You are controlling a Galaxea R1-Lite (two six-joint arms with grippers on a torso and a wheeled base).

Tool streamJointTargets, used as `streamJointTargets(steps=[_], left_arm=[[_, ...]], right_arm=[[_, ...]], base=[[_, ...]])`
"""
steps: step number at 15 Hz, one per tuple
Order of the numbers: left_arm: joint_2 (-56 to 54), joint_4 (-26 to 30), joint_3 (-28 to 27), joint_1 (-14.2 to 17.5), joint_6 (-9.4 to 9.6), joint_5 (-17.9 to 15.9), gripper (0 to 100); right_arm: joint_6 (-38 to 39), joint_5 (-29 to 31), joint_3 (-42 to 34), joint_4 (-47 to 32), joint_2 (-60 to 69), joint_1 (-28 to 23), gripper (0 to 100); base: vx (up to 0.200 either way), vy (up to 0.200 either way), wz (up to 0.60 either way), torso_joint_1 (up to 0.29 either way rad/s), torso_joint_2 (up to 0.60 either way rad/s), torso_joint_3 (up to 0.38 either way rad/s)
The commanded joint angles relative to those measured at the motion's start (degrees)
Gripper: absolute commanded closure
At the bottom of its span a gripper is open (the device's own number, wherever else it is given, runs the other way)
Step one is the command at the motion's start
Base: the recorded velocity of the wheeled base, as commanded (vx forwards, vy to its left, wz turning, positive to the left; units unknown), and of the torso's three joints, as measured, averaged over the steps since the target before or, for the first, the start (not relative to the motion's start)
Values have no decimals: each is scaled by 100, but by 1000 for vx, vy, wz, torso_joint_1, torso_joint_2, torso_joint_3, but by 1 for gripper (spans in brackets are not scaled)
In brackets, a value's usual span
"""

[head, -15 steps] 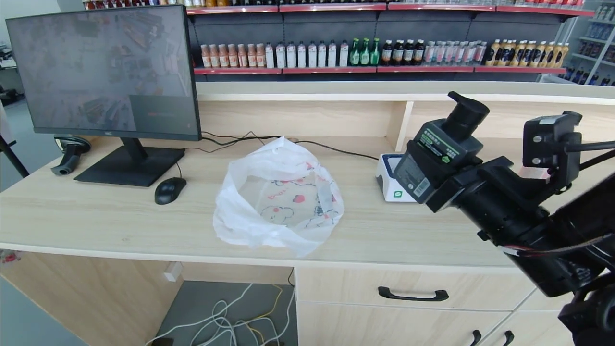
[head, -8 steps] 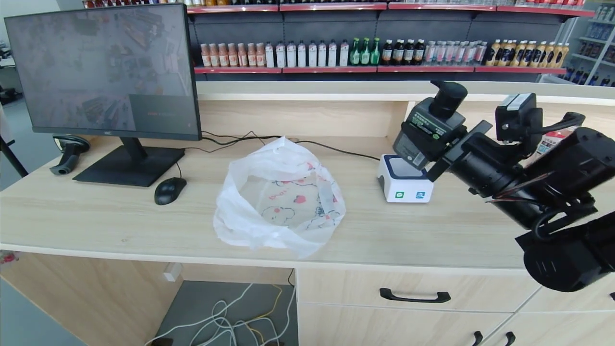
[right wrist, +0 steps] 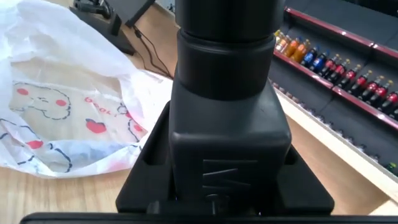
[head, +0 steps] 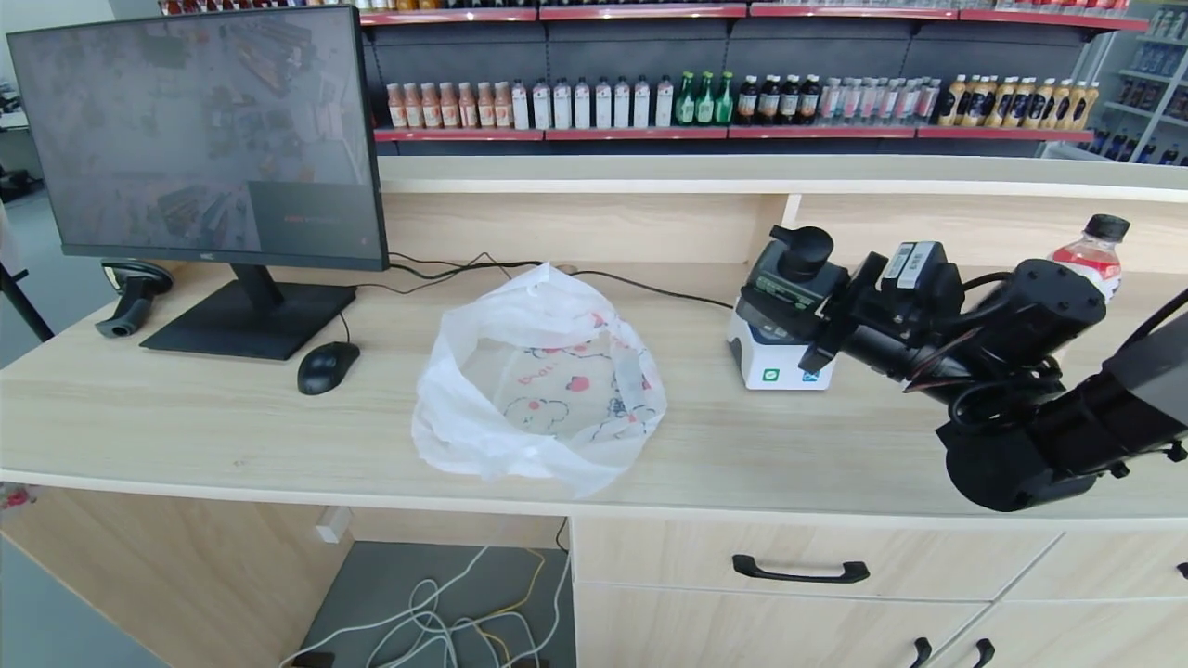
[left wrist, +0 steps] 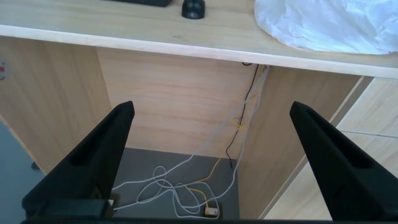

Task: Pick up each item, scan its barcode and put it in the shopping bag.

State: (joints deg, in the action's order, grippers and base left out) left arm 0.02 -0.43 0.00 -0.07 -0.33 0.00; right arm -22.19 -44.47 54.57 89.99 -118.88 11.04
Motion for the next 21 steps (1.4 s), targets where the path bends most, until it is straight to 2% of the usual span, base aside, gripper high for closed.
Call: streamJointTargets(steps=[1,7,10,21], left_arm=[[-2,-1,0,-1,-2,0,0],[-2,-19,0,-1,15,0,0],[-2,-19,0,-1,7,0,0],[-2,-10,0,-1,7,0,0]], right_arm=[[-119,-97,142,1,-188,-50,100],[-497,-167,502,1,-337,-410,100],[-638,-404,749,1,-478,-683,100],[-901,-413,1258,1,-1040,-674,100]], base=[[0,0,0,0,0,0],[0,0,0,0,0,0],[0,0,0,0,0,0],[0,0,0,0,0,0]])
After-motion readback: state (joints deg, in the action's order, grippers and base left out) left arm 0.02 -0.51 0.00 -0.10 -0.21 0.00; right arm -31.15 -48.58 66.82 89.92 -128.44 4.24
